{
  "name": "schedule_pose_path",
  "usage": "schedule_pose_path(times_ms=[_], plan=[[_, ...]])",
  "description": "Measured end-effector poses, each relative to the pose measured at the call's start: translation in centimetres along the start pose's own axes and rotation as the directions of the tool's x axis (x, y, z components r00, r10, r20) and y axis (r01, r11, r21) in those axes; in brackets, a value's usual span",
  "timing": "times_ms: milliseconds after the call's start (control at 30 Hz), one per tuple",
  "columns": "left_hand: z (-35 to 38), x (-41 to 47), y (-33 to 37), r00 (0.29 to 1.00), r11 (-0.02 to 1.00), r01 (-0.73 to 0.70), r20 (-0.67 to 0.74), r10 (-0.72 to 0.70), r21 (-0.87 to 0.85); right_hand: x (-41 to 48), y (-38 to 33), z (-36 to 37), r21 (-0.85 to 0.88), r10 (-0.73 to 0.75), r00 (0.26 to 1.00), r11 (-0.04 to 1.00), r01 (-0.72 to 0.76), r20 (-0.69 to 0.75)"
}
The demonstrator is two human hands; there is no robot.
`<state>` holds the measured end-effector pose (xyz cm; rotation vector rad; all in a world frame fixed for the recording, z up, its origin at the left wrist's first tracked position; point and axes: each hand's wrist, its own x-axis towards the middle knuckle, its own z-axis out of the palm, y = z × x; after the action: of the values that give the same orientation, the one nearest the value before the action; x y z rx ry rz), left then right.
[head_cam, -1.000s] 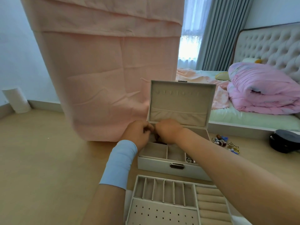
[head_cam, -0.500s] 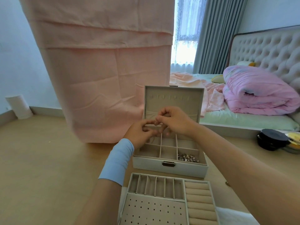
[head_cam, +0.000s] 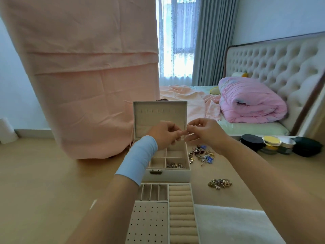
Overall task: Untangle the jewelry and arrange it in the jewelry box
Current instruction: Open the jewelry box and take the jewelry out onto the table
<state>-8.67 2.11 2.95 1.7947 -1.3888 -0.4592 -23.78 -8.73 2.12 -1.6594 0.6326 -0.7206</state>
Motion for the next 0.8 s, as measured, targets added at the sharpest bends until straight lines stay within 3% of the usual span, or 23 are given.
schedule_pose_path(times_ms=[133,367,567,700,800], plan=[[5.6,-0.3,2.0,0.995,0.999,0.023,0.093,-0.025,0.028,-3.2,1.3,-4.7,-0.229,0.063,0.997,0.971,-0.071,-0.042],[12.7,-1.2,2.4,0.967,0.98,0.037,0.239,-0.085,0.197,-7.2,5.2,-9.0,-0.618,0.2,0.978,0.762,-0.196,-0.063],[15.5,-2.4,1.5,0.962,0.927,0.02,0.245,-0.119,0.374,-8.2,8.3,-8.8,-0.683,0.218,0.974,0.703,-0.197,-0.057],[14.3,-3.4,1.2,0.965,0.936,0.006,0.245,-0.099,0.353,-8.8,8.8,-8.5,-0.663,0.188,0.981,0.73,-0.167,-0.04],[12.3,-5.0,1.4,0.978,0.953,-0.006,0.201,-0.058,0.304,-9.6,8.0,-7.9,-0.637,0.081,0.995,0.765,-0.099,-0.057]])
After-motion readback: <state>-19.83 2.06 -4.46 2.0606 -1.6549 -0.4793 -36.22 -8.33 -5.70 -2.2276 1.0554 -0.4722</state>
